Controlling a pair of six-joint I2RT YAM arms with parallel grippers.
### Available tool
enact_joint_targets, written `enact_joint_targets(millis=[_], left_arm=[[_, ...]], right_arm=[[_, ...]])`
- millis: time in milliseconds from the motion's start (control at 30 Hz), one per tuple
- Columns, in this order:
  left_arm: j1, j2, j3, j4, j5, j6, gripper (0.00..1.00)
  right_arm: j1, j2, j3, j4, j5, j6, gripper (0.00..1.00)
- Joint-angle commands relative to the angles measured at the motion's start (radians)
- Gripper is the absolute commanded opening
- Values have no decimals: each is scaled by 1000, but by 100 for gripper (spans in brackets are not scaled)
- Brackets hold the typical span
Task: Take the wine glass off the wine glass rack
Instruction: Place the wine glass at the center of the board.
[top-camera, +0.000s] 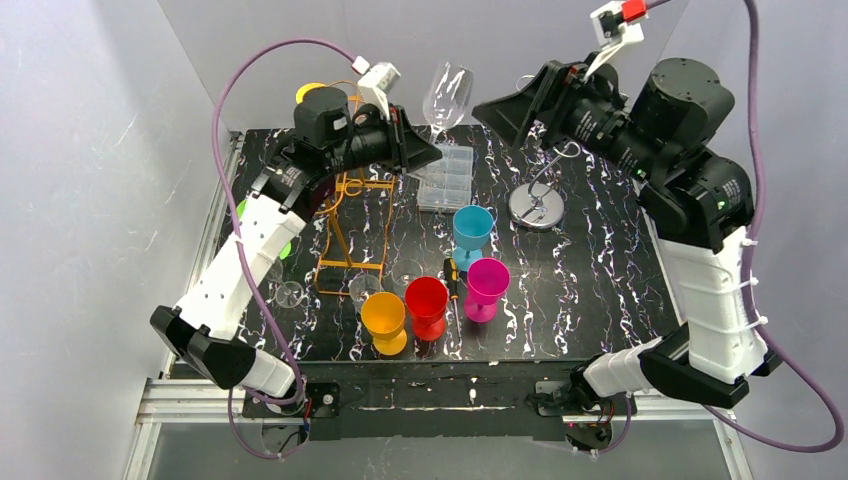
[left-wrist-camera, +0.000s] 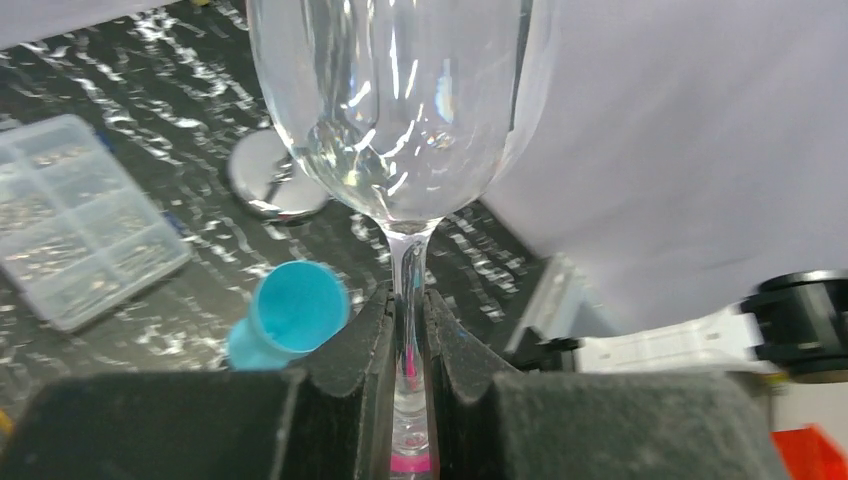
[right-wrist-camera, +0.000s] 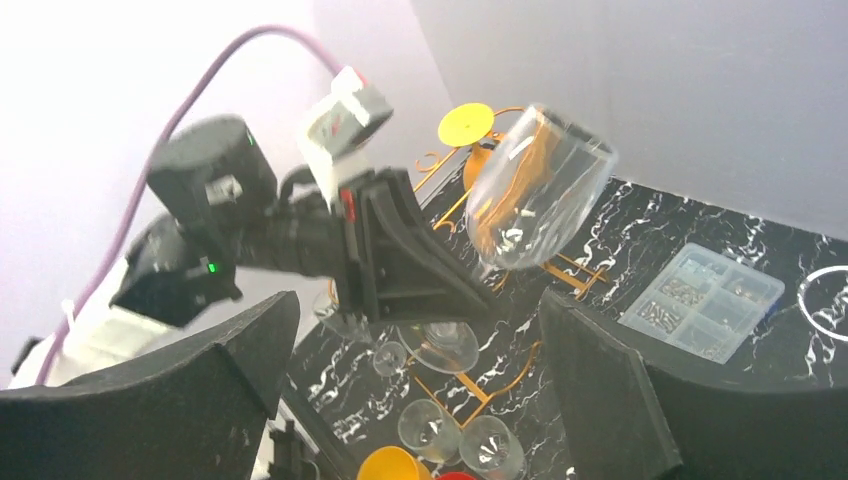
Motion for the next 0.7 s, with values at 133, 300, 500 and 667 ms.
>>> enact_joint_targets(millis=[133,300,500,667], left_arm=[[-79,-146,-200,151,-205,514,0],[-97,-238,-378,328,-207,660,0],[-127,-257,-421,379,-216,764,0],[-140,-252,-429,385,-186,818,0]], right_arm=[[-12,72,115,-201,197,131,98],[-89,87,147,-218,196,130,99],[-486,101,-36,-60,-394,269,82],[-558,62,-131,22,-544,298,77]])
